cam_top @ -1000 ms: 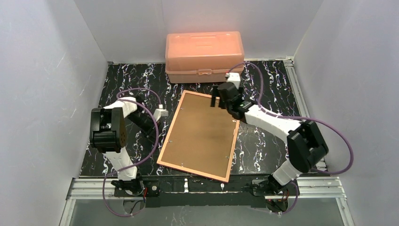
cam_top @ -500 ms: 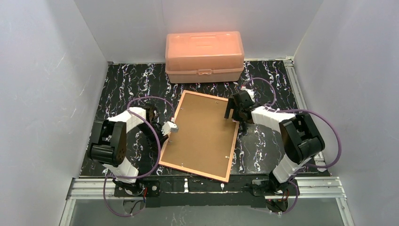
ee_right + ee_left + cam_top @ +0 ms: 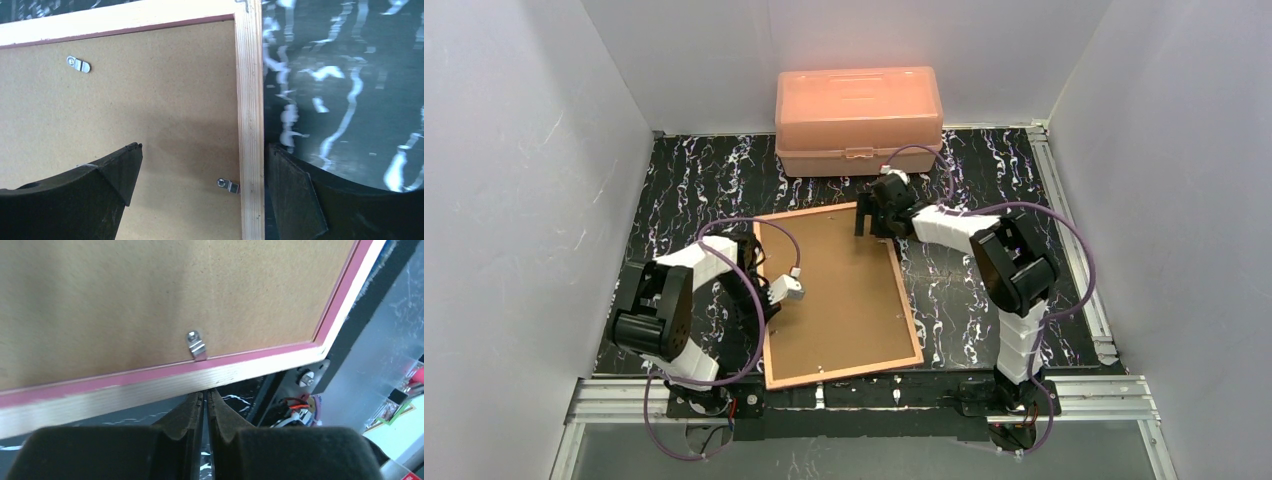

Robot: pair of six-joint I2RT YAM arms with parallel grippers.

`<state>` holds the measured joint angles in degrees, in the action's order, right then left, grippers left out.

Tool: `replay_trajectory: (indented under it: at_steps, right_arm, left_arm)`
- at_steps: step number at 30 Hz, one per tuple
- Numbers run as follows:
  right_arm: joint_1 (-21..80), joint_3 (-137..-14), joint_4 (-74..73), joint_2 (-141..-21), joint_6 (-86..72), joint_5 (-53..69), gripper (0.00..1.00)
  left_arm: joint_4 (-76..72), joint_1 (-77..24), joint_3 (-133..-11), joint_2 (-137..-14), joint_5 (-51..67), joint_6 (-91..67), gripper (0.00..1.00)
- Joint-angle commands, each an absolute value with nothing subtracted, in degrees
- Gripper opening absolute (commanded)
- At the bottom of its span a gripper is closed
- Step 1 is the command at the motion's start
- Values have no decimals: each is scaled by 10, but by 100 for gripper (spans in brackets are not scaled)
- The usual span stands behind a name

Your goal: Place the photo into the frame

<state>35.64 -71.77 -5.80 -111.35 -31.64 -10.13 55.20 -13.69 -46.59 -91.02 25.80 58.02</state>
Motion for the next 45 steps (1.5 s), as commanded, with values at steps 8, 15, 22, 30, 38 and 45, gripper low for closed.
replay_trajectory:
  at_steps: [8, 15, 22, 30, 38, 45]
  right_arm:
    - [447, -892, -86, -1214, -259, 6, 99]
    - [434, -908, -179, -1134, -214, -109, 99]
    - [436, -670, -208, -892, -345, -80, 99]
    - [489, -484, -294, -695, -469, 69, 95]
    - [506, -371, -304, -626, -525, 127, 87]
    - [508, -317, -222, -679, -517, 166, 84]
  left_arm:
    - [579, -158, -477, -864, 351, 596, 6]
    - [631, -155, -532, -855, 378, 574, 7]
    - [697, -30, -712, -929, 410, 550, 8]
    - [581, 105, -999, -1147, 356, 351, 8]
    - [508, 105, -1026, -1231, 314, 278, 8]
    - [493, 105, -972, -1233, 311, 290, 7]
